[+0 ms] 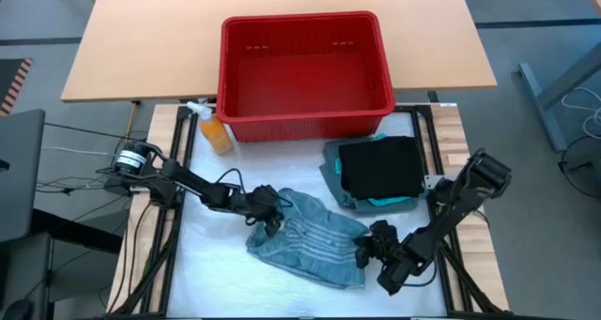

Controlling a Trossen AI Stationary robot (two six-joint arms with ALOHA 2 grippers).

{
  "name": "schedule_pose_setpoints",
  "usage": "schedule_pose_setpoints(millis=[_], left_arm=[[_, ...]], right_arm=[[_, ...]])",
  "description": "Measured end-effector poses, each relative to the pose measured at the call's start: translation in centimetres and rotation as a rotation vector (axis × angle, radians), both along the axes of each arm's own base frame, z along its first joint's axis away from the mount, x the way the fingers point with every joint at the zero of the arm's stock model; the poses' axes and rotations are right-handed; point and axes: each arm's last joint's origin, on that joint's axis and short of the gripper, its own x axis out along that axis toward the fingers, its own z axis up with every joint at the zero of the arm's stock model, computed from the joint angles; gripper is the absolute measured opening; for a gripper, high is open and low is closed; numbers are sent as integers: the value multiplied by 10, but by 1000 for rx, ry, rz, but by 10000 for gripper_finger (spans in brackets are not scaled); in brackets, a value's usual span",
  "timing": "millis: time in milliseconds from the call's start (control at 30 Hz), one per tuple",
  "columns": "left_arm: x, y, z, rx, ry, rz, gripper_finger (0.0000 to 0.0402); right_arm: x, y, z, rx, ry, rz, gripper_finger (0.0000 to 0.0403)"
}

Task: Fold Laundry from Bin
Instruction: Fold the blue patterned polo

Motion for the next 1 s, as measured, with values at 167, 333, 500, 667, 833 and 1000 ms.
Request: schedule_pose_setpoints(millis=[167, 333, 500, 667, 833, 1000], left_arm=[[1, -4, 38, 7, -205, -33, 4], [-1, 0, 71, 98, -359, 20, 2], [8, 11, 90, 166, -415, 50, 2], [21, 23, 114, 217, -487, 50, 1], [37, 34, 151, 257, -553, 0, 1], [50, 50, 188, 367, -572, 16, 1]], right_arm=[[15, -8, 61, -123, -49, 133, 26], [21, -39, 125, -269, -26, 177, 26], [17, -81, 174, -328, 75, 209, 26], [9, -113, 214, -333, 81, 198, 25], [-6, -135, 252, -306, 60, 170, 25], [-35, -157, 278, -311, 200, 102, 25]])
